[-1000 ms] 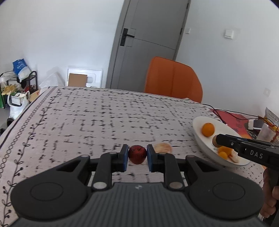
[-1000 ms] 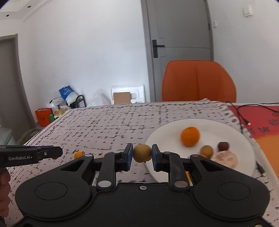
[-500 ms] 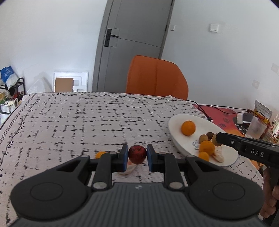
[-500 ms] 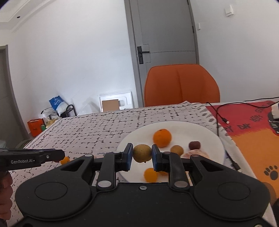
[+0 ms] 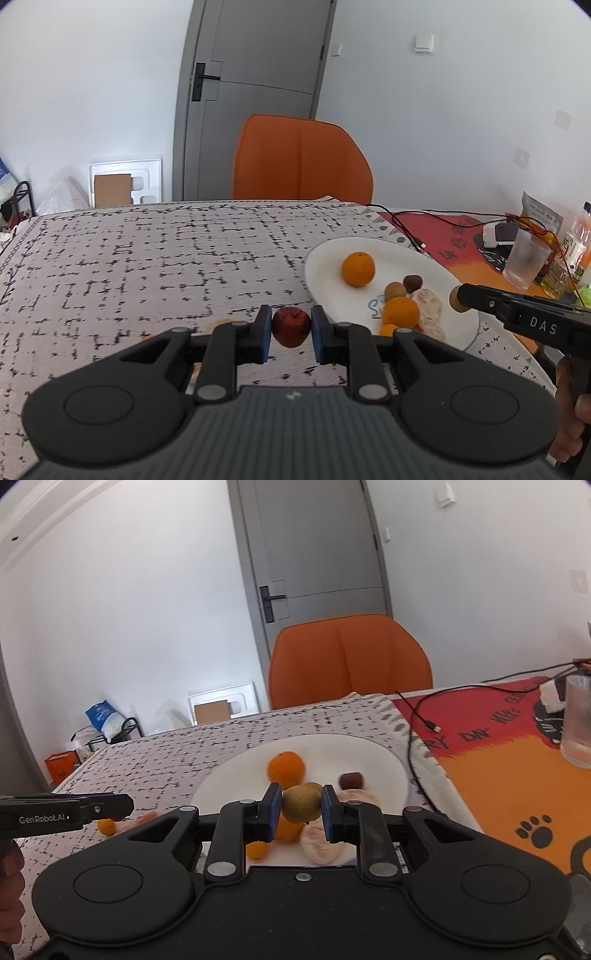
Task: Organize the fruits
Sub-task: 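Carry the red and green fruits over the white plate and open both grippers, then withdraw both grippers from the plate toward the remaining fruits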
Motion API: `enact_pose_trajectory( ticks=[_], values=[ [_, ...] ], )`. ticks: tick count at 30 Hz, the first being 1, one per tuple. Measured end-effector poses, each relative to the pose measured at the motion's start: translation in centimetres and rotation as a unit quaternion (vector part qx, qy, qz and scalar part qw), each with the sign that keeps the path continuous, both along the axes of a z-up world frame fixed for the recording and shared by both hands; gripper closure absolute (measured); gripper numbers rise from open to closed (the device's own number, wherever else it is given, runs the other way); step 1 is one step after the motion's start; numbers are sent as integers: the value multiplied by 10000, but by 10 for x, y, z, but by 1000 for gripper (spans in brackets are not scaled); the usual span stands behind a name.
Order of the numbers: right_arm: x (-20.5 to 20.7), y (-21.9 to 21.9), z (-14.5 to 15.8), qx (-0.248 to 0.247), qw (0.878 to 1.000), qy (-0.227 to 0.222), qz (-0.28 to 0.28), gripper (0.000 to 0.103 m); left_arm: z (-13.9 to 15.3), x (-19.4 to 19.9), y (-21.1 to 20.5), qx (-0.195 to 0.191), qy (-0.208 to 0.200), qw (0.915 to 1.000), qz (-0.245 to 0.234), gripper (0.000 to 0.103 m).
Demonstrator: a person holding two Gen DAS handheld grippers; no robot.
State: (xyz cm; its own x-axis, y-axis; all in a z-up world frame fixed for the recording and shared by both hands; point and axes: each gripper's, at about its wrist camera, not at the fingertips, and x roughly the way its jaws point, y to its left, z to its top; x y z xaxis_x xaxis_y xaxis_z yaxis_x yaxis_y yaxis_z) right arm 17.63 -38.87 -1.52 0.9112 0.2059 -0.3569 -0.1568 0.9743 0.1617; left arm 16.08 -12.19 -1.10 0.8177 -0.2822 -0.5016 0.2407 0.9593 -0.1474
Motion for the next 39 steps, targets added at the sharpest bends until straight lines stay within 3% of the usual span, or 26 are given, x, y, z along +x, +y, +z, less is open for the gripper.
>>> enact_pose_trajectory(
  ticks=[16,30,36,39],
  values=[
    [6,-24,-11,163,9997,111,-147,86,-2,19,-43,110,12,9991,-400,82],
    [1,-29,-9,194,9996,129,-171,81,2,30,-67,187,-47,9984,-539,82],
    [0,-27,-8,214,9996,124,-161,79,6,26,-61,256,-72,9986,-450,76],
    [0,-24,-6,253,9995,128,-136,72,8,24,-52,257,-35,9991,-331,66]
  ],
)
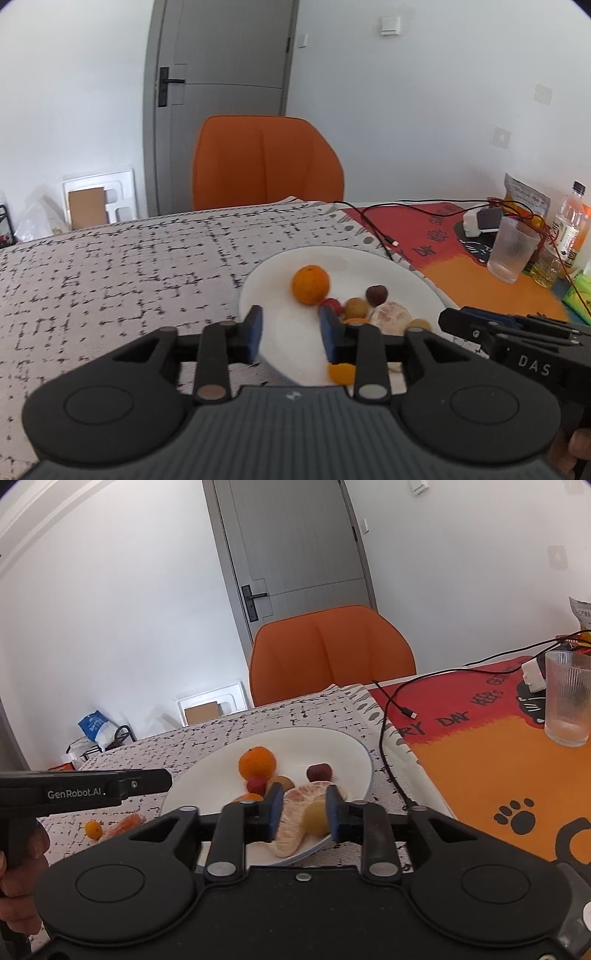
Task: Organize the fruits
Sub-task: 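Withdraw both grippers from the plate toward the remaining fruits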
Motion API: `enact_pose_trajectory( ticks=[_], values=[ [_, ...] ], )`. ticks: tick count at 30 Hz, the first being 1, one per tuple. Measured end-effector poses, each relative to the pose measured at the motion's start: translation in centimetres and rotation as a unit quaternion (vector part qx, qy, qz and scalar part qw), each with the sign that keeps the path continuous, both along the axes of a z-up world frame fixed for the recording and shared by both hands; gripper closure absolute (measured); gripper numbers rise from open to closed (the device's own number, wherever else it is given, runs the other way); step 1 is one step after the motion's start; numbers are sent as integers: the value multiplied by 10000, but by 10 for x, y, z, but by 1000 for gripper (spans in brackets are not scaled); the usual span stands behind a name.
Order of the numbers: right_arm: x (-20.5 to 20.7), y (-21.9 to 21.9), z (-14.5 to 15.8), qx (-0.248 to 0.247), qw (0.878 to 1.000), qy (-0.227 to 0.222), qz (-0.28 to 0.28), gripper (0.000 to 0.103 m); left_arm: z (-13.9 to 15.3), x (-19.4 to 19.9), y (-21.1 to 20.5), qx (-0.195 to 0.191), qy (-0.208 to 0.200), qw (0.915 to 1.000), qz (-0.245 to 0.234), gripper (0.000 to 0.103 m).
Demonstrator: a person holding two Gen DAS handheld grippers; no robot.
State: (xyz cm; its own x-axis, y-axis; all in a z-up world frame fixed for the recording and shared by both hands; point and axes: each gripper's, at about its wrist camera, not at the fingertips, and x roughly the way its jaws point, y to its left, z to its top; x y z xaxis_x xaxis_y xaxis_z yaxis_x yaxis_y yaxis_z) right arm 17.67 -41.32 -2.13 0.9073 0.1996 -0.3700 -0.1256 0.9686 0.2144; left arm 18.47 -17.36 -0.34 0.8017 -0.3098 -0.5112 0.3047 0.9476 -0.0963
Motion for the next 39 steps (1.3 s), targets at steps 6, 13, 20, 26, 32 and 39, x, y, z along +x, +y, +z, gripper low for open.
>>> enact_pose_trajectory(
  ticks=[6,13,20,26,32,39],
  values=[
    [-2,11,3,-29,10000,-39,73,66,4,-8,23,1,-33,9997,261,49],
    [-1,25,6,-75,9998,-73,195,52,6,-16,49,-1,-89,9979,649,30],
    [-3,41,10,-45,9993,-88,353,31,12,-26,72,41,-100,9958,906,21],
    [-5,53,15,14,9985,-184,521,15,18,-32,97,14,-157,9924,1217,19],
    [-3,67,16,7,9973,-176,711,11,16,-31,117,-47,-127,9897,1425,19],
    [1,81,11,-72,9957,-107,923,11,7,-33,129,-167,-72,9885,1501,19]
  ],
)
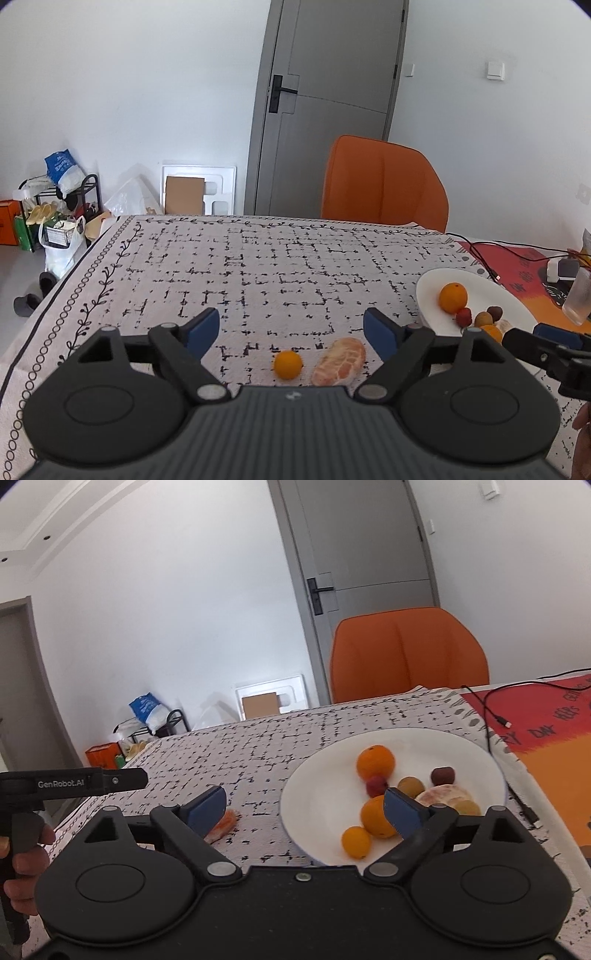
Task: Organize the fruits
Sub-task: 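Withdraw both grippers from the plate toward the remaining fruits, then grasp the small mandarin with the left gripper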
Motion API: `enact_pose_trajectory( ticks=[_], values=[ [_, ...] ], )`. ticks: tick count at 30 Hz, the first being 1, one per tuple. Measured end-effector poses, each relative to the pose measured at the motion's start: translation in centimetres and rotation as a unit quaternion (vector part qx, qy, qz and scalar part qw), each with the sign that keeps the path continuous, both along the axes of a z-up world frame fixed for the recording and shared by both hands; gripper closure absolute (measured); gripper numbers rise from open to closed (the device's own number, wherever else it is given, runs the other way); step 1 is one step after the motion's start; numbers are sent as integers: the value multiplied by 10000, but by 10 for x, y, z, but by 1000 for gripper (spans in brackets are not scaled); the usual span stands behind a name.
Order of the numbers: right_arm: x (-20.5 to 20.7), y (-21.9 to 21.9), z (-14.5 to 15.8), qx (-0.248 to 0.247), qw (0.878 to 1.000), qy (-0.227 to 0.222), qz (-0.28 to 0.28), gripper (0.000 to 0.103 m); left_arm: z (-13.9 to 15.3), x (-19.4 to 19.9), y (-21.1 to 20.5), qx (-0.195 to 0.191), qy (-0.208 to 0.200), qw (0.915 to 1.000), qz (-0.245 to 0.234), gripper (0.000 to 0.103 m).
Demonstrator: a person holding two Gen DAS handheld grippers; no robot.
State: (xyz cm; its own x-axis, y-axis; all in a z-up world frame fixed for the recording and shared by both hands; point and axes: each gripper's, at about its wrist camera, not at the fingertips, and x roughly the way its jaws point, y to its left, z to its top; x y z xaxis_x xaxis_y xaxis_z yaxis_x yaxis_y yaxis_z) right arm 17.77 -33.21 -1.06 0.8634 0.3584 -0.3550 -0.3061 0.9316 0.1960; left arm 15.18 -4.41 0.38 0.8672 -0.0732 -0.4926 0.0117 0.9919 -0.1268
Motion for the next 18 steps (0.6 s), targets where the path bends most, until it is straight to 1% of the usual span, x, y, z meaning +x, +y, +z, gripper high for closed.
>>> enact_pose_trajectory(
  ticks=[5,7,10,12,14,18],
  values=[
    [3,7,-1,-18,9999,41,90,11,-9,2,3,-12,25,10000,0,20],
    [5,11,-2,-29,9999,51,120,12,-13,4,5,-45,79,10000,1,22],
    [9,16,-3,-37,9998,96,180,22,-17,7,9,-117,110,9999,-4,28],
    [12,21,-4,-71,9995,152,254,32,-21,10,11,-133,152,9998,-10,33],
    [14,27,-5,-74,9992,197,345,36,-25,12,13,-175,217,9996,-19,39],
    [19,42,-9,-163,9980,295,532,44,-32,16,15,-219,297,9993,-37,45]
  ],
)
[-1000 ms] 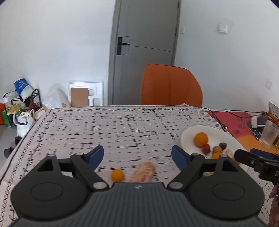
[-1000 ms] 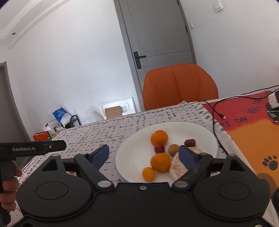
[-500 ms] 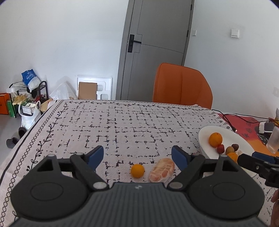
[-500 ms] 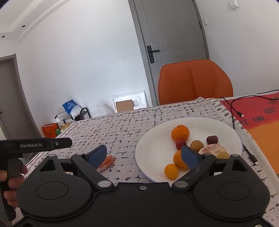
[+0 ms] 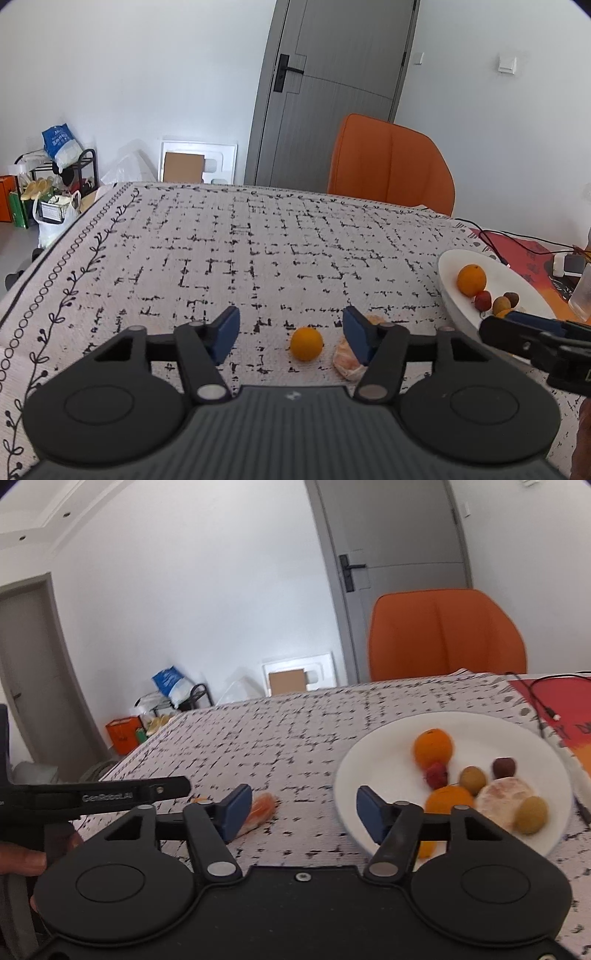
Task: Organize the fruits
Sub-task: 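Grasp the small mandarin with the left gripper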
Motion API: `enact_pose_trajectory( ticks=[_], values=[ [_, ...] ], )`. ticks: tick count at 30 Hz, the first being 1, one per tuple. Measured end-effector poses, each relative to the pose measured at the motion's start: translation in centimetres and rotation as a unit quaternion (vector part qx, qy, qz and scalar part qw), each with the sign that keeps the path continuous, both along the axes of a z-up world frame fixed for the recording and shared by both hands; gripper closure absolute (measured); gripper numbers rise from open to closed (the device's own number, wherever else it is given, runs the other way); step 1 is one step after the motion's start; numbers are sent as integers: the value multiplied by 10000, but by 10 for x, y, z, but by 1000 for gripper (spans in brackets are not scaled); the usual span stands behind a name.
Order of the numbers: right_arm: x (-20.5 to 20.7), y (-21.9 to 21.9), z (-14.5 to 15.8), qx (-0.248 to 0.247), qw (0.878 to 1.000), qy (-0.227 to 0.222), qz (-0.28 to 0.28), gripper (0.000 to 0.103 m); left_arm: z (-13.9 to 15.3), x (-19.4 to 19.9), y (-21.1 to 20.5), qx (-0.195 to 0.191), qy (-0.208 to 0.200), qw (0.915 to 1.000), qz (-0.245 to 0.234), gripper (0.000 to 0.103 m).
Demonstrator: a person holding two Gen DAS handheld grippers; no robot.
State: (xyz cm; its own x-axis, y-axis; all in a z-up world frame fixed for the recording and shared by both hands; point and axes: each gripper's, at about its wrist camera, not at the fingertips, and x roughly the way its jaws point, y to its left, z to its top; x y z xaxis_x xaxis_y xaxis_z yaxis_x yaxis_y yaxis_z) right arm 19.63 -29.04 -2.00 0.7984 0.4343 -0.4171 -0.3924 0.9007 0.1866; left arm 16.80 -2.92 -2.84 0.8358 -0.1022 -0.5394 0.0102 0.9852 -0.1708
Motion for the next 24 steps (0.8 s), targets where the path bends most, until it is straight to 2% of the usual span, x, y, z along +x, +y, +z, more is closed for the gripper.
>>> enact_pose_trajectory(
  ticks=[10,12,14,18,24],
  values=[
    [6,25,-7,-223,9994,201,177,48,-16,13,-2,-193,181,9995,-196,55],
    [6,29,-7,-284,9992,202,196,48,-21,19,-3,-226,249,9992,-209,61],
    [6,32,-7,-326,9991,208,193,48,-26,22,-3,-276,359,9987,-222,80],
    [8,36,-9,-327,9989,250,215,48,-25,19,0,-234,296,9988,-298,81],
    [10,50,-12,-411,9982,295,321,48,-19,10,17,-289,211,9993,-141,81]
  ],
)
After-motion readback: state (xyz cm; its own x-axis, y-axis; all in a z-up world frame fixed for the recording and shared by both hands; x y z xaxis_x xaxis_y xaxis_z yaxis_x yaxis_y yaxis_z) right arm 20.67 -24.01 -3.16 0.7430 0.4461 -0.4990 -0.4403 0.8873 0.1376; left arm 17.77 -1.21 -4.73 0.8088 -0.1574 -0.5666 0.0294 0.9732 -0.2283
